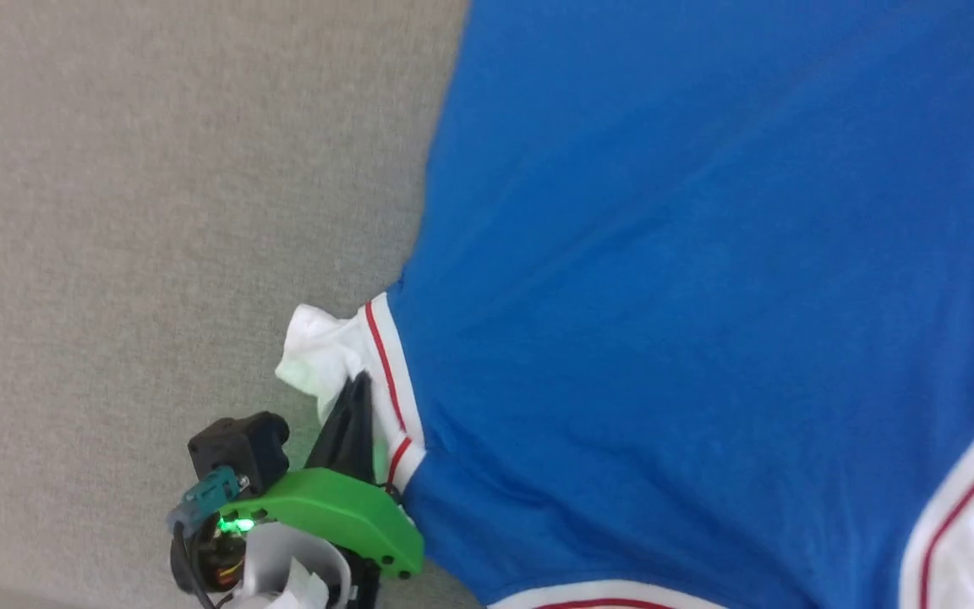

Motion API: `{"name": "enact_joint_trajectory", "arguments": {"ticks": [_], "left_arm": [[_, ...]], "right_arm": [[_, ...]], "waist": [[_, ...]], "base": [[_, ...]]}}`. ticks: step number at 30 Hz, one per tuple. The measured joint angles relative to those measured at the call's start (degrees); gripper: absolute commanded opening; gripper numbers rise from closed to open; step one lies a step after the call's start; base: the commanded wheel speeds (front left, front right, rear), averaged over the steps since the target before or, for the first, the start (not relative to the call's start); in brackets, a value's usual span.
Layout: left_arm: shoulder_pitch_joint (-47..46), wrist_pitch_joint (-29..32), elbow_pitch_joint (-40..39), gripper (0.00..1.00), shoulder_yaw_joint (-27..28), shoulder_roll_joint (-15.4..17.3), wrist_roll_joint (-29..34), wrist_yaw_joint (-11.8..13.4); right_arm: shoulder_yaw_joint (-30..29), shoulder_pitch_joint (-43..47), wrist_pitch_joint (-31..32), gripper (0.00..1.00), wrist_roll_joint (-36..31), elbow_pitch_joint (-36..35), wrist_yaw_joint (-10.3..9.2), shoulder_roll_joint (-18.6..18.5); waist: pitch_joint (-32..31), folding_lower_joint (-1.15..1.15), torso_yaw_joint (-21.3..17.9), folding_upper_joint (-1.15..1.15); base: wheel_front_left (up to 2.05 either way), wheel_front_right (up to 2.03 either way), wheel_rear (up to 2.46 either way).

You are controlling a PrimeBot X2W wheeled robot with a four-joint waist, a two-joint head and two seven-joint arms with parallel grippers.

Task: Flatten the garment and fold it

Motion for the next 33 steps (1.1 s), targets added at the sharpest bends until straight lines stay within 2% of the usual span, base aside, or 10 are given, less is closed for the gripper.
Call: {"name": "enact_joint_trajectory", "arguments": {"ticks": [5,12,15,20,25,26,27,28,33], "left_arm": [[0.05,2.33,1.66,0.00,1.05,1.99,-0.67,0.14],[1.94,4.25,1.34,0.00,2.61,4.14,-1.99,1.08],[2.46,5.15,1.03,0.00,2.97,4.82,-2.12,1.09],[3.00,6.20,0.85,0.00,3.25,5.78,-2.55,1.33],[3.35,6.79,0.92,0.00,3.27,6.08,-2.98,1.33],[3.38,6.97,0.94,0.00,3.25,6.10,-3.01,1.33],[3.42,7.21,0.98,0.00,3.24,6.11,-3.02,1.33],[3.49,7.22,1.04,0.00,3.24,6.12,-3.03,1.33],[3.76,7.47,1.20,0.00,3.18,6.35,-3.37,1.33]], "right_arm": [[-0.35,10.95,-3.55,0.00,3.72,-6.49,0.00,-5.36],[-4.56,34.62,-5.19,0.00,8.10,-16.74,0.00,-5.78],[-6.95,45.40,-5.04,0.00,8.38,-20.65,0.00,-3.71],[-9.40,61.04,-2.75,0.00,8.34,-25.32,0.00,2.71],[-9.55,70.52,0.47,0.00,7.99,-27.22,0.00,8.33],[-10.27,71.37,0.25,0.13,7.99,-27.54,-0.01,9.71],[-11.05,71.89,-0.13,0.70,7.90,-28.03,0.00,10.78],[-12.17,72.05,-0.87,1.00,7.80,-28.42,0.00,11.78],[-20.91,71.19,-8.98,1.00,7.50,-32.30,-0.01,16.99]], "waist": [[-5.07,0.00,-2.04,0.00],[-11.47,-0.01,-6.69,0.00],[-14.04,-0.01,-8.69,0.00],[-18.36,-0.01,-11.36,0.00],[-21.89,-0.01,-13.15,0.00],[-22.53,-0.01,-13.45,0.00],[-23.13,-0.01,-13.72,0.00],[-23.62,-0.01,-13.91,0.00],[-26.05,-0.01,-14.59,0.00]], "base": [[0.00,0.00,0.00],[0.00,0.00,0.00],[0.00,0.00,0.00],[0.00,0.00,0.00],[0.00,0.00,0.00],[0.00,0.00,0.00],[0.00,0.00,0.00],[0.00,0.00,0.00],[0.00,0.00,0.00]]}}
